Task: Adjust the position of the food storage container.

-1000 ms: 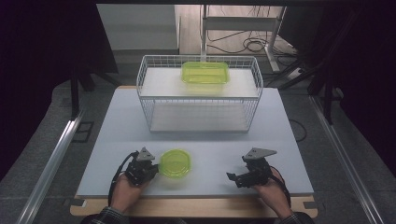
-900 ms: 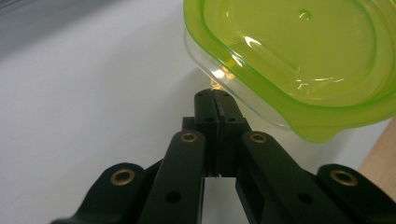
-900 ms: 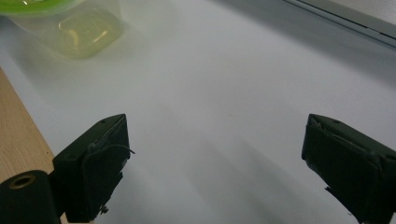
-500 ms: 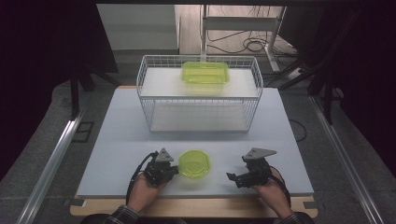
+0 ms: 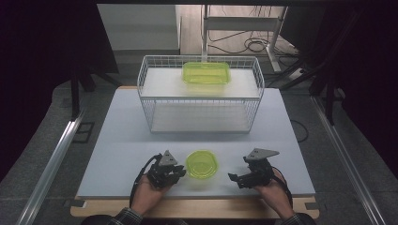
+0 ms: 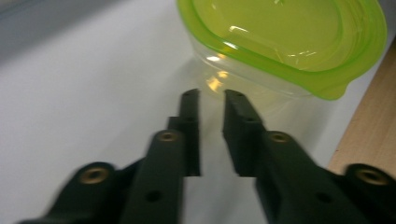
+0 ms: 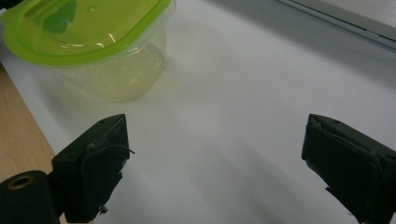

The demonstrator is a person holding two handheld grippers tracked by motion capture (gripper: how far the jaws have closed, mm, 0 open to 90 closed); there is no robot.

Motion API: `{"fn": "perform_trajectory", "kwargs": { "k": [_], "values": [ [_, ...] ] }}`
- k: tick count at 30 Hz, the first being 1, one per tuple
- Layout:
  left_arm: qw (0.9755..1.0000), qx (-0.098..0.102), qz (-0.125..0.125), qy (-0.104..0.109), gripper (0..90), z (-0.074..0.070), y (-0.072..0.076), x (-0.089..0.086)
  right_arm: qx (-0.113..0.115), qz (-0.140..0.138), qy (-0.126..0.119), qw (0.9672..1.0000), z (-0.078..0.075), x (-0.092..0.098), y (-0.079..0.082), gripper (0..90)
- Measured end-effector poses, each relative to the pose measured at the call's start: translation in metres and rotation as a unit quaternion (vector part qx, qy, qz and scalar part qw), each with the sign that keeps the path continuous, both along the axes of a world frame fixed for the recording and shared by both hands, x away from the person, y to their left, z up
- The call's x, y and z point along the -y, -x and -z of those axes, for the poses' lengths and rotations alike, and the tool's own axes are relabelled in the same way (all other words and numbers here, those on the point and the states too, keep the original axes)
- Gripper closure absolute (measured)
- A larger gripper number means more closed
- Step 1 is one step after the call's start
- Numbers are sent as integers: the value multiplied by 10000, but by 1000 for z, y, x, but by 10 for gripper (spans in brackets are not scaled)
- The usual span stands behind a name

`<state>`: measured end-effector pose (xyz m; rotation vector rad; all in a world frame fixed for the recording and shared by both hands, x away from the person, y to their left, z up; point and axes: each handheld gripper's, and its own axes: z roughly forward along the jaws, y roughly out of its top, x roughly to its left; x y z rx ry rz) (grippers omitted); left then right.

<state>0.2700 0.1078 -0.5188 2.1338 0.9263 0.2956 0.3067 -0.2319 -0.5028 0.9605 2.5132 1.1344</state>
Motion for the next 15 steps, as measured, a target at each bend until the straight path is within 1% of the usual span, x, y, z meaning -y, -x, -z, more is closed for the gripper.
{"fn": "perform_trajectory", "kwargs": {
  "k": [1,2,3,4,5,7,8,9,11,13,15],
  "values": [
    [9999,90,-46,-28,645,-1,3,-3,14,-3,-26,10000,0,0,0,76],
    [9999,90,-46,-28,599,-1,3,-3,14,-3,-26,10000,0,0,0,76],
    [9998,171,-123,-22,599,-3,6,-8,29,-1,-66,10000,-1,1,0,75],
    [9995,224,-221,41,489,-6,9,-15,63,-11,-109,9999,-2,2,0,71],
    [9994,252,-241,82,458,-7,12,-19,73,-14,-123,9999,-2,1,0,70],
    [9993,260,-257,114,371,-7,14,-23,83,-24,-130,9999,-2,1,0,66],
    [9991,268,-296,131,371,-7,15,-27,97,-49,-139,9998,-2,1,0,62],
    [9990,203,-331,201,274,-6,17,-31,128,-81,-128,9998,-2,0,1,57],
    [9989,133,-371,261,231,-4,18,-35,130,-108,-149,9997,-2,0,0,52],
    [9988,119,-385,261,177,-3,19,-36,149,-128,-140,9997,-2,1,0,44],
    [9991,190,-374,67,117,-1,25,-36,155,-143,-163,9996,-2,1,0,41]
  ]
}}
